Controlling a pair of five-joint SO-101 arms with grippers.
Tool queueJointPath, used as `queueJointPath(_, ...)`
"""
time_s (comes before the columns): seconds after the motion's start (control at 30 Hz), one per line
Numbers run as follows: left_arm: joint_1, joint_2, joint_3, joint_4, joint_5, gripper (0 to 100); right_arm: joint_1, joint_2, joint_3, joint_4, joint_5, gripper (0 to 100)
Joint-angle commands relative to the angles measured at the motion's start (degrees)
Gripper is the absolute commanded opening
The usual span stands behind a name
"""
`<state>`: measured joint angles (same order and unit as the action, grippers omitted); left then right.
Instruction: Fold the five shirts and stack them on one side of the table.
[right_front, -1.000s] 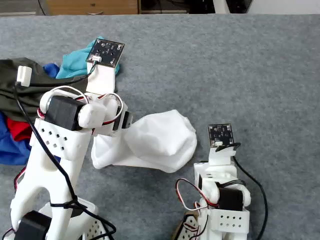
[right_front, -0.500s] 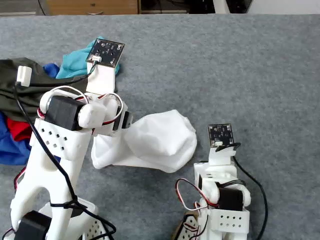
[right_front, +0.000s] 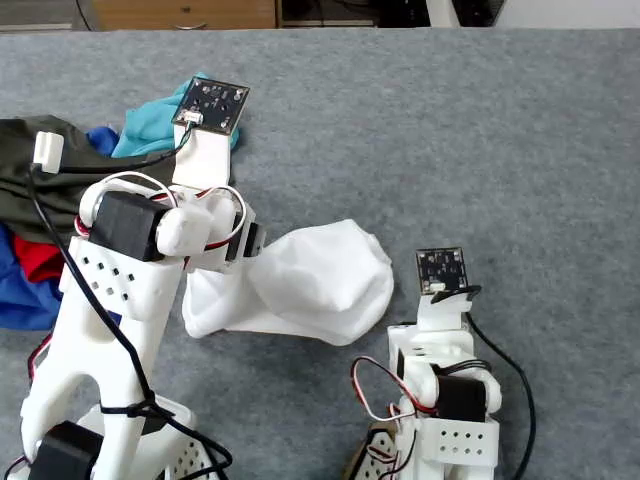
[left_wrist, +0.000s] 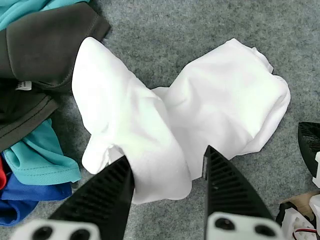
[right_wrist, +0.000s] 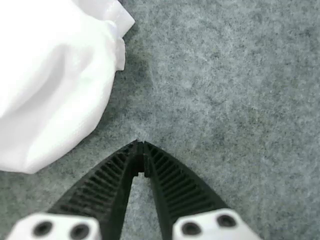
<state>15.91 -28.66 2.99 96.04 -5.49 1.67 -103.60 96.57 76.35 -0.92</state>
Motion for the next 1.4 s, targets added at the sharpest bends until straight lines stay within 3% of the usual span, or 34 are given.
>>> queueJointPath(0.0,-0.6,-1.5,0.1,-0.4,0.2,20,-0.8,-6.1,0.1,-0.6,0.4,0.4)
queueJointPath(0.5,-1.0,-0.9,0.8,-0.4,0.2,20,-0.8,-6.1,0.1,-0.6,0.4,0.4)
queueJointPath(0.8,-10.7,-0.9,5.5,-0.4,0.2,20,-0.8,-6.1,0.1,-0.6,0.4,0.4)
queueJointPath(1.0,-11.3,-1.5,10.1,-2.7,-4.6,20,-0.8,-6.1,0.1,-0.6,0.4,0.4)
queueJointPath(1.37,-11.9,-1.8,13.6,-4.3,-7.1,20,-0.8,-6.1,0.1,-0.6,0.4,0.4)
